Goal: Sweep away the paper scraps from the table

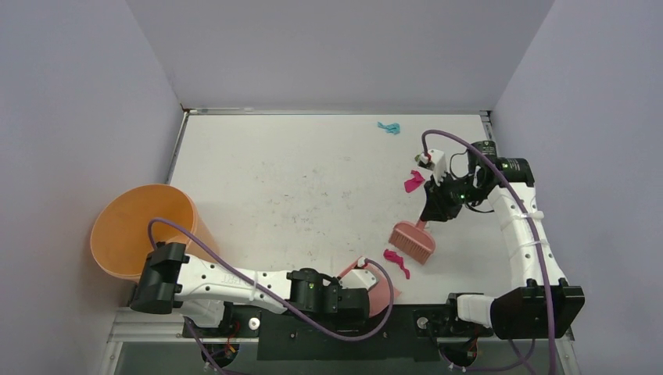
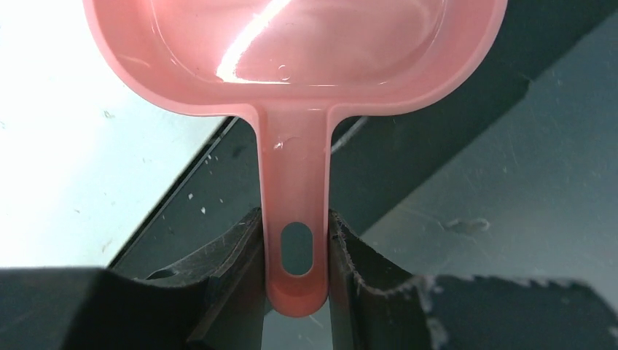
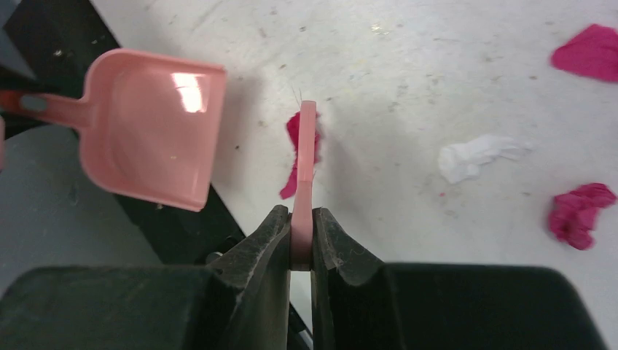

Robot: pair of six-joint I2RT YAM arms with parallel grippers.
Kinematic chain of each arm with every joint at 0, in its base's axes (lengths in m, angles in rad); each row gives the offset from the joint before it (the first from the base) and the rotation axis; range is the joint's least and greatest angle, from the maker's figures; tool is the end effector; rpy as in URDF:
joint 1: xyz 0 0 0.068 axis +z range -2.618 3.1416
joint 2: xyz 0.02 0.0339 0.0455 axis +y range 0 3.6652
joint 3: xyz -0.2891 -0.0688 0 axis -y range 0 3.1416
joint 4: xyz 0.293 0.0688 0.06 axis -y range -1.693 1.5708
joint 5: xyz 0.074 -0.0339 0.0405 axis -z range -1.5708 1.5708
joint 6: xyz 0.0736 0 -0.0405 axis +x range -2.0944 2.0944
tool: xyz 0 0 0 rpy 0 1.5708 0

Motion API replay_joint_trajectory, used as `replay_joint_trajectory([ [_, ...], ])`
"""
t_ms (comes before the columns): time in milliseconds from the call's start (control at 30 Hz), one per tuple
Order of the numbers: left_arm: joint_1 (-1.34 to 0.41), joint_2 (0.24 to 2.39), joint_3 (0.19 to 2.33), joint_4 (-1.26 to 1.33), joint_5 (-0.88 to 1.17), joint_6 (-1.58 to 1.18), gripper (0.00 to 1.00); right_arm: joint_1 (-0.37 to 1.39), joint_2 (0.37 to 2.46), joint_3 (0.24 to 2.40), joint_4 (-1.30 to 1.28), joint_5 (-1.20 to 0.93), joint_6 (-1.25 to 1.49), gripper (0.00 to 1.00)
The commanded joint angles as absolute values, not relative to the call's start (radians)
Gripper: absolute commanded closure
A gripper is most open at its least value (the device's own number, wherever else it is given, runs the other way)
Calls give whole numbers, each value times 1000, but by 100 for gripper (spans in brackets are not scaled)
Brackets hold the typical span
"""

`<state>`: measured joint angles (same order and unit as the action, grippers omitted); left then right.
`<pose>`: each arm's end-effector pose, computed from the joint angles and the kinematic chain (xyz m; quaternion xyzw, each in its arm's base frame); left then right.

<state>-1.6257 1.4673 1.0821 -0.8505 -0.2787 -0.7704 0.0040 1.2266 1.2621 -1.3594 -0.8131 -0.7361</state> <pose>0.0020 -0.3324 0.2099 0.3839 0.8981 -0.1039 0.1877 0.2434 0.0544 0.3352 -0.3751 0.8322 0.3260 0.2461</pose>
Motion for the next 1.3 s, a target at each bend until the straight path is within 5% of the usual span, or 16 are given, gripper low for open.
replay_joint_trajectory([
  [0, -1637, 1459, 1157, -961, -194, -760, 100, 2, 1261, 1406, -1130, -656, -566, 95],
  [167, -1634, 1567, 1280, -1054, -202, -708, 100, -39, 1278, 1482, -892, -284, -480, 95],
  [500, -1571, 1787, 1430, -1064, -190, -664, 100, -112, 1435, 1449, -691, -82, -606, 95],
  [967, -1439, 1865, 1493, -1023, -140, -499, 100, 24, 1360, 1227, -852, -381, -478, 95],
  [1267, -1381, 1951, 1601, -1005, -129, -452, 100, 86, 1350, 1300, -1066, -628, -452, 95],
])
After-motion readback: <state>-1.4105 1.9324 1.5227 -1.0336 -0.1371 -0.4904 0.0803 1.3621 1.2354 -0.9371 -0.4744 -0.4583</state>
